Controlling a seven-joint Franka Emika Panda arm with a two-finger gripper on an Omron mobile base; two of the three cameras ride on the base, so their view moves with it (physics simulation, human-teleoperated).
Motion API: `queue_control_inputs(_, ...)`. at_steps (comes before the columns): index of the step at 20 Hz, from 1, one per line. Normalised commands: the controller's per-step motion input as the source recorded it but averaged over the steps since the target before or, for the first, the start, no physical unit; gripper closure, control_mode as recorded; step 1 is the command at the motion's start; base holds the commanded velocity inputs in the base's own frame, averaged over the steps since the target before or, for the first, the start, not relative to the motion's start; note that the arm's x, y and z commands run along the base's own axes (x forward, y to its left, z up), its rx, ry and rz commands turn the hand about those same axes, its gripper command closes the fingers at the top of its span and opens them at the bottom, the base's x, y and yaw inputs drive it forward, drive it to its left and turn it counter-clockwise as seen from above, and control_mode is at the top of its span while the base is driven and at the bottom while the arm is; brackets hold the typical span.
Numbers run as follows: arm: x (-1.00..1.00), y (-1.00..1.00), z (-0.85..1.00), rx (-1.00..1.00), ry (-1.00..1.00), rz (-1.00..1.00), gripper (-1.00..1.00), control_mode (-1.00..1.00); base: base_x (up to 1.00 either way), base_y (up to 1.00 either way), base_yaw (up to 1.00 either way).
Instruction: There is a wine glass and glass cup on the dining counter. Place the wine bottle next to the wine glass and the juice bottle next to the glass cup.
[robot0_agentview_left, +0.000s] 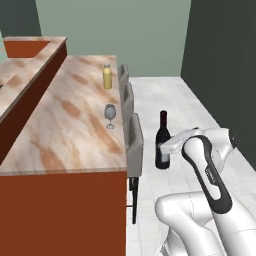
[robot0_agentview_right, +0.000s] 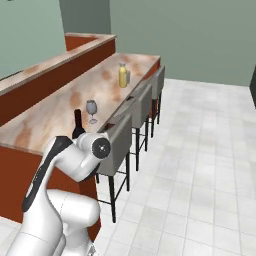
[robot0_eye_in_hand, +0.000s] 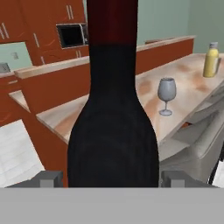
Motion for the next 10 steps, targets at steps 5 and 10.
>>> queue_control_inputs(5, 0.00, 0.00, 0.00, 0.00, 0.00, 0.00, 1.00, 1.00, 0.32, 0.22, 0.11)
queue_control_inputs(10, 0.00, 0.00, 0.00, 0.00, 0.00, 0.00, 1.00, 1.00, 0.11, 0.14, 0.00)
